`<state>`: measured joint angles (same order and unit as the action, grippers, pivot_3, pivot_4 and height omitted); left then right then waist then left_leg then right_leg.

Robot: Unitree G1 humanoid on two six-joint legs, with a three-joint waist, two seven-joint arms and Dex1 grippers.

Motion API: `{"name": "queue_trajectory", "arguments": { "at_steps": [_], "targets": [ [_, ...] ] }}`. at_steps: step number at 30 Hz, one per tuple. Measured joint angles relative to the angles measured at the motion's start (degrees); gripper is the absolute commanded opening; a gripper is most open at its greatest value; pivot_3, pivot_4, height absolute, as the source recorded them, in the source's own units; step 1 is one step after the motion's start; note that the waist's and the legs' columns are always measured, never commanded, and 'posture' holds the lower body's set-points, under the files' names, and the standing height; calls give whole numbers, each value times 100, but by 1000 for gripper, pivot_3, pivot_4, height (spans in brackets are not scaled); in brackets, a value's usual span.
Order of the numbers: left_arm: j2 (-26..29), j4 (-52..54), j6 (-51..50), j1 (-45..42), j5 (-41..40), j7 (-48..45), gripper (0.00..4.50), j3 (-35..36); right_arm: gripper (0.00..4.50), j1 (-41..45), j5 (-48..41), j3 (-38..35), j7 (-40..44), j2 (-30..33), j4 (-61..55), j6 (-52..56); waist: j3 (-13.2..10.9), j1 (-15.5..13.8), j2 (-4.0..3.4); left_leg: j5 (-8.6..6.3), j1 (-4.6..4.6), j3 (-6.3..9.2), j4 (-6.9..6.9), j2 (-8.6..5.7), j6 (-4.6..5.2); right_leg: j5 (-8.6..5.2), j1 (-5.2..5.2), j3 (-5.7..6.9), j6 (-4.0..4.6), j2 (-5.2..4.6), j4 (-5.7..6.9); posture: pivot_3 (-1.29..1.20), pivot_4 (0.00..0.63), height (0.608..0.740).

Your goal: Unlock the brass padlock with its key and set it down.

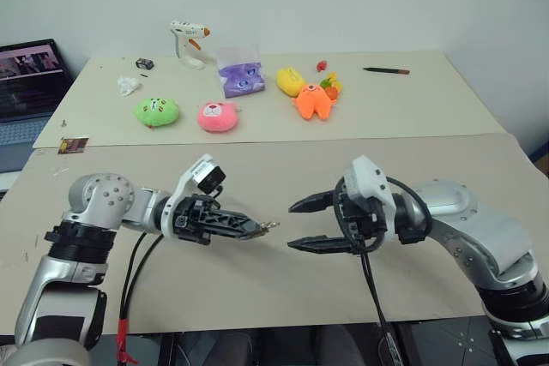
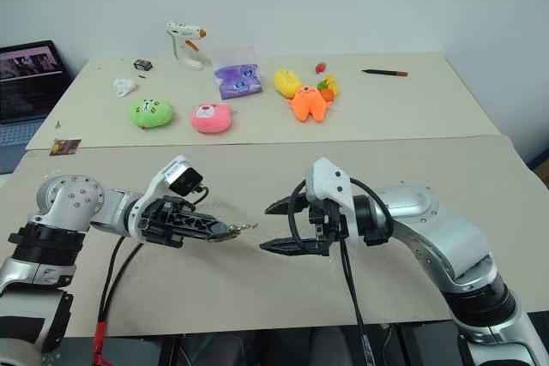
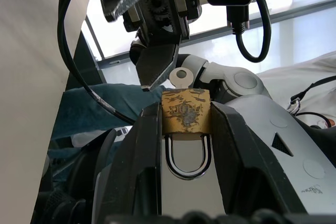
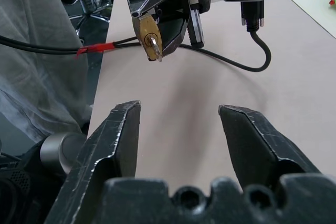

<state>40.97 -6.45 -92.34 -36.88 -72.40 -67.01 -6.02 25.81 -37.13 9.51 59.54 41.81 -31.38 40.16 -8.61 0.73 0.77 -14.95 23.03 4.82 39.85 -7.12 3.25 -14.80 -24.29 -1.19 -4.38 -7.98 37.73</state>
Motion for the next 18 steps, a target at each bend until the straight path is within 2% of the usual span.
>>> {"name": "queue_trajectory", "arguments": {
  "at_steps": [5,9,18],
  "targets": [
    [-11,27,0,0,-111,117,811,-9,3089,66,-17,-1,13,-28,52,4,0,-1,0,0,0,0,-1,0,0,0,-1,0,0,0,-1,0,150,740],
    [-46,44,0,0,-183,174,811,-13,2037,241,-190,-3,2,-80,50,147,0,0,0,0,0,0,-1,0,0,0,0,0,0,0,-2,0,150,740],
    [-63,66,0,1,-171,199,811,-18,2037,331,-524,-85,-109,-80,7,416,0,-2,0,0,1,0,-2,0,0,0,-1,0,0,-1,-4,0,150,740]
  ]
}}
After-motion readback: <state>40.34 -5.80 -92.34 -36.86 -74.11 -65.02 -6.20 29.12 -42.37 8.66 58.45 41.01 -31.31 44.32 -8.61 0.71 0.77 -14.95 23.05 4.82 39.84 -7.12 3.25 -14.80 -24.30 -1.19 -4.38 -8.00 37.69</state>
